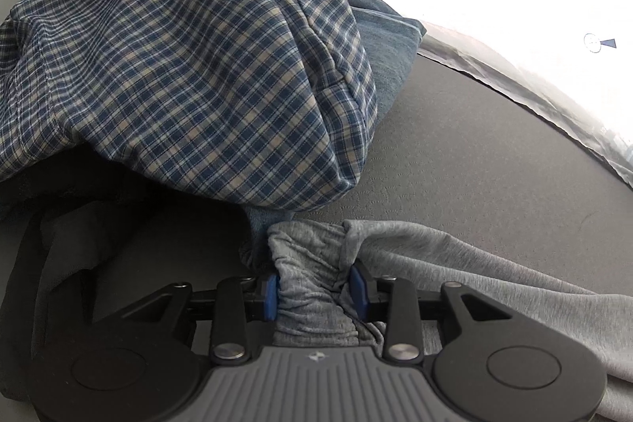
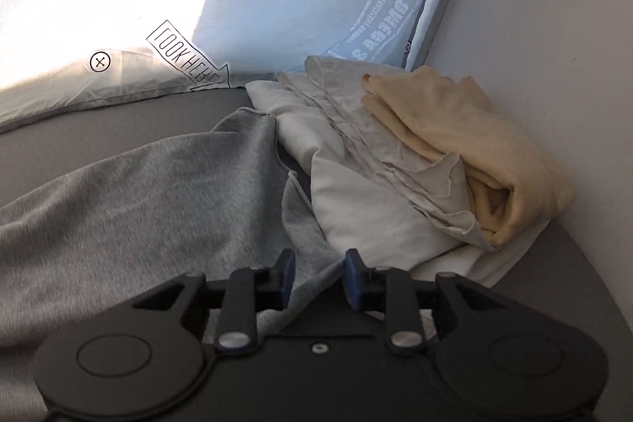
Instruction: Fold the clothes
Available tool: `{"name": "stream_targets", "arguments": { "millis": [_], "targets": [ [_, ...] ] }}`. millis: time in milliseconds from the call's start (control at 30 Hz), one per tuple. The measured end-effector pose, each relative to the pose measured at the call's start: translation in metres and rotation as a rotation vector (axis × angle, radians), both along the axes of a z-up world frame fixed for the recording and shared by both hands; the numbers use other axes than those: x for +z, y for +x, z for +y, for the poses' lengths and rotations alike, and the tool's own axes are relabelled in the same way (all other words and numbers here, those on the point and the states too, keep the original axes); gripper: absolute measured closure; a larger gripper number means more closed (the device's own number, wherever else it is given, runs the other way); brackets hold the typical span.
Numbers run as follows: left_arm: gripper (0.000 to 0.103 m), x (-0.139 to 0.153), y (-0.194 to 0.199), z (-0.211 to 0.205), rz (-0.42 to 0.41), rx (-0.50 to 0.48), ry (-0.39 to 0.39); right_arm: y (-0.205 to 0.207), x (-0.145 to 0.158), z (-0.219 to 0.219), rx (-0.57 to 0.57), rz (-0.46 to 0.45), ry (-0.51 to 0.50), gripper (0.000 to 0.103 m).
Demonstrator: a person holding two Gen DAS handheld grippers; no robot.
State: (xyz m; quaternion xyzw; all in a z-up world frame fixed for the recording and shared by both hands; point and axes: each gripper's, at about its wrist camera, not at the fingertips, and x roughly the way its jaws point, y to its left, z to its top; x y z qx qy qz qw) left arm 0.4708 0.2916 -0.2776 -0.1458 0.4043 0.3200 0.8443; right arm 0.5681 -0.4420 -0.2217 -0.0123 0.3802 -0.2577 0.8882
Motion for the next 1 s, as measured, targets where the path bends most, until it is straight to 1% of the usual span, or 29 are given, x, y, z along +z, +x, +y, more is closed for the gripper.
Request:
{"name": "stream_targets", "arguments": {
  "millis": [67,167,233,267,333,433,500,567,667,800,867,1000],
  "targets": [
    [0.059,-0.002,0.004,0.001,0.012,-0.01,0.006,0.014,0.003,0.003,0.004,-0.017,0.014,0.068],
    [0.059,-0.007,0.009,0.001,0.009,-0.014,0.006,0.031,0.006,0.013,0.027,-0.039,0.042,0.068],
    [0.064,-0.009,0.009,-0.001,0.009,-0.005,0.024,0.038,0.003,0.026,0.054,-0.036,0.043,0.068],
    [0.067,-0.01,0.008,-0.003,0.008,0.0,0.035,0.04,0.002,0.034,0.071,-0.032,0.038,0.068],
    [0.078,-0.01,0.007,-0.005,0.011,0.011,0.057,0.041,-0.001,0.05,0.107,-0.023,0.027,0.068],
    [0.081,-0.009,0.003,-0.005,0.038,0.034,0.097,0.039,-0.006,0.07,0.162,-0.007,0.013,0.068],
    [0.081,-0.009,0.0,-0.002,0.058,0.055,0.123,0.039,-0.006,0.076,0.186,-0.002,0.014,0.068],
    [0.081,-0.007,-0.003,0.006,0.063,0.088,0.125,0.04,-0.005,0.08,0.207,0.0,0.016,0.068],
    [0.081,-0.009,-0.005,0.011,0.054,0.117,0.105,0.048,0.002,0.075,0.206,-0.031,0.059,0.068],
    [0.081,-0.012,0.0,0.004,0.084,0.099,0.145,0.076,0.006,0.057,0.182,-0.076,0.159,0.068],
    [0.08,-0.013,-0.001,0.005,0.083,0.101,0.144,0.097,0.003,0.046,0.175,-0.082,0.193,0.067],
    [0.079,-0.013,-0.002,0.005,0.083,0.101,0.139,0.139,-0.014,0.017,0.047,-0.052,0.252,0.065]
  ]
}}
